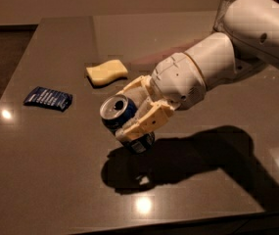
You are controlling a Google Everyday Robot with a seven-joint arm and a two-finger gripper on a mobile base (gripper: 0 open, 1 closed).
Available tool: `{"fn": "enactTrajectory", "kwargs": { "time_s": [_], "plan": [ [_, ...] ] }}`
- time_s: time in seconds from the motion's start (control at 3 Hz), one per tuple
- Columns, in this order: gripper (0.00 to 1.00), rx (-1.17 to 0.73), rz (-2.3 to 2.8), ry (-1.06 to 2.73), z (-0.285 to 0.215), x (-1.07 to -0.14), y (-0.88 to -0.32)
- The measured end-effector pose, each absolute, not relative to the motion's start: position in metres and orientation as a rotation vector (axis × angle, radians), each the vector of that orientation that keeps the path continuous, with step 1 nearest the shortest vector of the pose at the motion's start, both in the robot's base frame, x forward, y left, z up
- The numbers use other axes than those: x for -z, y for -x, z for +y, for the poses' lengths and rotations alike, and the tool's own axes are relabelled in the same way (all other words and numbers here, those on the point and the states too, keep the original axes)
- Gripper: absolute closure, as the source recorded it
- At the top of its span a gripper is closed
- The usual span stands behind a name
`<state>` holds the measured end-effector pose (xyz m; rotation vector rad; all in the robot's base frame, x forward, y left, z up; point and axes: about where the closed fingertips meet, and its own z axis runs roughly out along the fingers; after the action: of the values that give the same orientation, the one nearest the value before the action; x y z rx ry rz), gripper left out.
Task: Place pepsi can upright
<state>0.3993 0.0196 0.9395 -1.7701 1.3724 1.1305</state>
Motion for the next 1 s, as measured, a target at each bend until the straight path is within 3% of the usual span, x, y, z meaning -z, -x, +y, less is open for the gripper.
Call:
{"fn": "enactTrajectory", "kwargs": {
  "time_s": [1.0],
  "plan": [
    [1.00,-1.237,1.295,1.498,0.023,-0.921,-0.402]
  ]
}}
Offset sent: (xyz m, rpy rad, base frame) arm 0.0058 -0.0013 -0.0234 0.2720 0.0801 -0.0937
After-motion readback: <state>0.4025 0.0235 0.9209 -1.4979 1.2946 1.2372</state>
